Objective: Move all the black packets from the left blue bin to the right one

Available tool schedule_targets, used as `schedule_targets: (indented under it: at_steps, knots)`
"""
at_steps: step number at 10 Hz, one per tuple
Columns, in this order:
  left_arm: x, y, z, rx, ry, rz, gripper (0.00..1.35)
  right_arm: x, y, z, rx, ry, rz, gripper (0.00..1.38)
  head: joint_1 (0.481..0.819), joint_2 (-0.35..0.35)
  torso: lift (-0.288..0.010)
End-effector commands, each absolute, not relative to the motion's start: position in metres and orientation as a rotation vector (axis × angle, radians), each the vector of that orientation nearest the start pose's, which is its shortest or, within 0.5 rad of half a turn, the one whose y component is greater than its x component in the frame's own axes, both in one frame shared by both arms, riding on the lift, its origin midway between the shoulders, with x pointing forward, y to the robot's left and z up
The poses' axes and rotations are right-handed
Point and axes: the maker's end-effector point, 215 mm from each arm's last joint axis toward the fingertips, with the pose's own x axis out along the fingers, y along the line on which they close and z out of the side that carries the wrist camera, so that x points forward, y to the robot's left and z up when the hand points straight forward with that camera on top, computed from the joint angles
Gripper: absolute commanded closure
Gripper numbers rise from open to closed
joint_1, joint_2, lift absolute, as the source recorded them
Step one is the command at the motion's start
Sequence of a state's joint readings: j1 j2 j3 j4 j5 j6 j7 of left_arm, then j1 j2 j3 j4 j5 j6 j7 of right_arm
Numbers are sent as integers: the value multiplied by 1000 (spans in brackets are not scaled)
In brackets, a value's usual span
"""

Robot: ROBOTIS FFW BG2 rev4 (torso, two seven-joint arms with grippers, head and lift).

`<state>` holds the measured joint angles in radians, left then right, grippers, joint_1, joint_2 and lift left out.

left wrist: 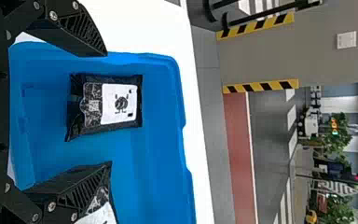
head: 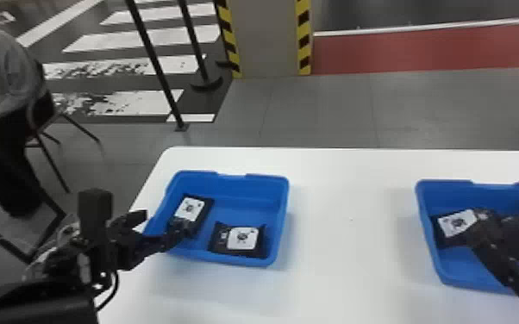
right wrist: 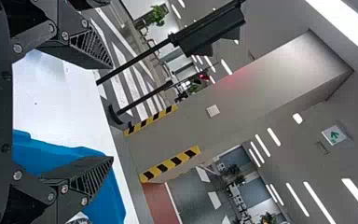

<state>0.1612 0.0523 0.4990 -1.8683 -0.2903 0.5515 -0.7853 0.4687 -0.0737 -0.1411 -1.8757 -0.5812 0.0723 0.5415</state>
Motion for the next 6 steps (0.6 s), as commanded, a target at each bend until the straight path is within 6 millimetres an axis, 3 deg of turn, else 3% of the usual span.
schedule_targets:
  at_steps: [1,3,6]
  knots:
    - [484,394,-450,75,587,-194,186,426,-210,-377,507,72,404,364,695,244,-110]
    - [504,383,-465,54,631,-218,194,425,-210,-380,514,78,405,364,695,221,-110]
    - [503,385,-475,36,681,-179,200,424,-207,-382,529,81,410,364,695,212,-110]
